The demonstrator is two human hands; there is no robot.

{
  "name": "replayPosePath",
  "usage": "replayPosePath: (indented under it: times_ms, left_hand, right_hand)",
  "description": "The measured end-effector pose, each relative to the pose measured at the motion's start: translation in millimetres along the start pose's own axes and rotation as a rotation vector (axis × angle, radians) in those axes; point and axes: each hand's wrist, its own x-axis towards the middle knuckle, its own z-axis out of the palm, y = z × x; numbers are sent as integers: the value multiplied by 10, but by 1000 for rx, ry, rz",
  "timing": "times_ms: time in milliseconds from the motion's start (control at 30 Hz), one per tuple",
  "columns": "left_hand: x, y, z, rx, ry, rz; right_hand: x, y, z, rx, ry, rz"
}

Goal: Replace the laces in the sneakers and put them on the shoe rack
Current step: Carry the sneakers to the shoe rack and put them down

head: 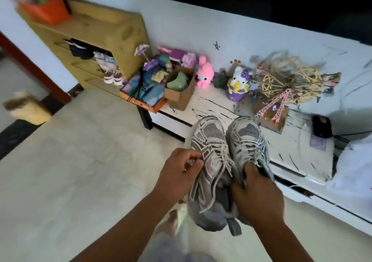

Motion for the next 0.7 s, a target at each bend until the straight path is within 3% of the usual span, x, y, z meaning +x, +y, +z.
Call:
replayPosePath:
  times_ms: [200, 433, 700]
  left_hand:
    - [263, -379, -721, 36, 33, 15]
    - [1189, -1036, -1698, 203, 4, -22]
    - [2109, -1527, -2767, 231, -28, -405]
  right_hand:
    - [508, -844, 243, -17, 1, -96]
    - [1489, -2193, 751, 4, 40, -85]
    - [2439, -3476, 1015, -50, -21, -179]
